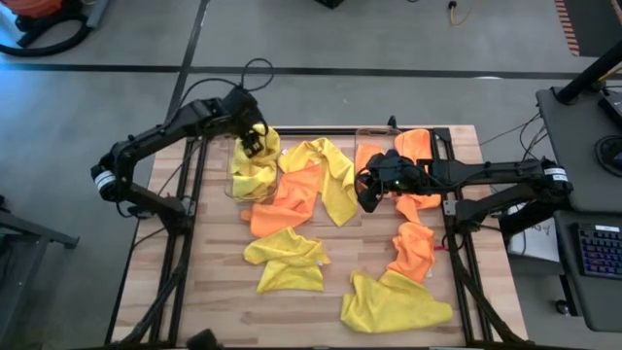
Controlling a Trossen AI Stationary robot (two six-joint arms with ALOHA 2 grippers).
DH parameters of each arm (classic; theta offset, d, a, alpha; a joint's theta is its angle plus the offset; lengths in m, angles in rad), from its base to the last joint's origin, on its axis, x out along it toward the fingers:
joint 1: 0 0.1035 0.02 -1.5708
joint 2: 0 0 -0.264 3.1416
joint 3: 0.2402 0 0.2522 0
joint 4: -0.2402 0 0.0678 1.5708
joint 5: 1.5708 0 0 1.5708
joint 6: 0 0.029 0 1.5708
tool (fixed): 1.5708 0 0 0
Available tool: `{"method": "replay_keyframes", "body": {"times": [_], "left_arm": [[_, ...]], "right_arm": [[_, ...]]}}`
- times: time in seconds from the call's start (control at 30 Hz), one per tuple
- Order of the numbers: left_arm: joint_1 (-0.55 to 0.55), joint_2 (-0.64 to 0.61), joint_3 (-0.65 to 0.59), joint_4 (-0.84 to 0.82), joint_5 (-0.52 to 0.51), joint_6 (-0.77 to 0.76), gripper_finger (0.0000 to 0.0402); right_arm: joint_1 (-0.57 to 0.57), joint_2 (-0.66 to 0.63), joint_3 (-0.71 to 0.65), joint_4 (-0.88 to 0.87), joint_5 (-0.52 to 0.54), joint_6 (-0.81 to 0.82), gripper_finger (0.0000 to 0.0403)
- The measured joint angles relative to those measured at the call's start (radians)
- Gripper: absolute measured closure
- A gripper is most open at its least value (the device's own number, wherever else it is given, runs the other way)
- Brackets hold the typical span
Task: Sort microfiber towel by color & place in baskets
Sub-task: Put the yellow microfiber cloth into the left transparent bin
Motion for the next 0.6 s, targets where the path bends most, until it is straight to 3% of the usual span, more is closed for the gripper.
{"method": "replay_keyframes", "body": {"times": [0.07, 0.27, 0.6], "left_arm": [[0.008, 0.0, -0.019, 0.084, 0.044, 0.012, 0.0243], [0.033, 0.0, -0.131, 0.283, 0.047, -0.002, 0.0384], [0.052, 0.0, -0.279, 0.412, 0.046, -0.037, 0.0399]], "right_arm": [[0.0, 0.0, -0.004, 0.0, 0.0, 0.0, 0.0394], [0.0, 0.0, -0.01, 0.0, 0.0, 0.003, 0.0394], [0.0, 0.0, -0.019, 0.006, 0.001, 0.003, 0.0394]]}}
